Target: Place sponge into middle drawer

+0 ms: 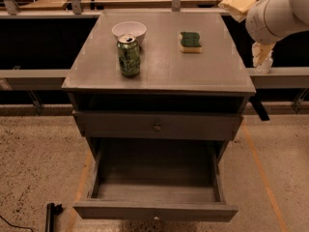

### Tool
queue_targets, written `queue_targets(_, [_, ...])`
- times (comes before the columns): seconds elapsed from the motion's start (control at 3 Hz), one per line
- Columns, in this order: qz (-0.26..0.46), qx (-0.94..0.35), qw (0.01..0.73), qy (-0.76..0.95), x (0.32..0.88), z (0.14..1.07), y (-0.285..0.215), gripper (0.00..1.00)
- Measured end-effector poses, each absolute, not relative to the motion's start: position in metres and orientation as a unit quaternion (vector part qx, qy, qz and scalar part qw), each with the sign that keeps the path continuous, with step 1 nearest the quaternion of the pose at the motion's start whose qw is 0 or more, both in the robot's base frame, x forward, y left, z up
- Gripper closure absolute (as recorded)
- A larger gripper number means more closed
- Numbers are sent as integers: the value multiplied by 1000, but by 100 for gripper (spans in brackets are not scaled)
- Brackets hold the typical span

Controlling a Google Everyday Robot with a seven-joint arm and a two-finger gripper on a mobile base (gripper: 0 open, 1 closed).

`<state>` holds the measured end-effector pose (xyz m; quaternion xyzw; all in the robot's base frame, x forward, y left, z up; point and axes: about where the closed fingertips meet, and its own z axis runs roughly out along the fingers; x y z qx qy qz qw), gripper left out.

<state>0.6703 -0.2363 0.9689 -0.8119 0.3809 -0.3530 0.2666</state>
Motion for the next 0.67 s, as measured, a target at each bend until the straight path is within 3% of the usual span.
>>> queue_targets(0.67, [-398,-858,202,253,698,946,-242,0])
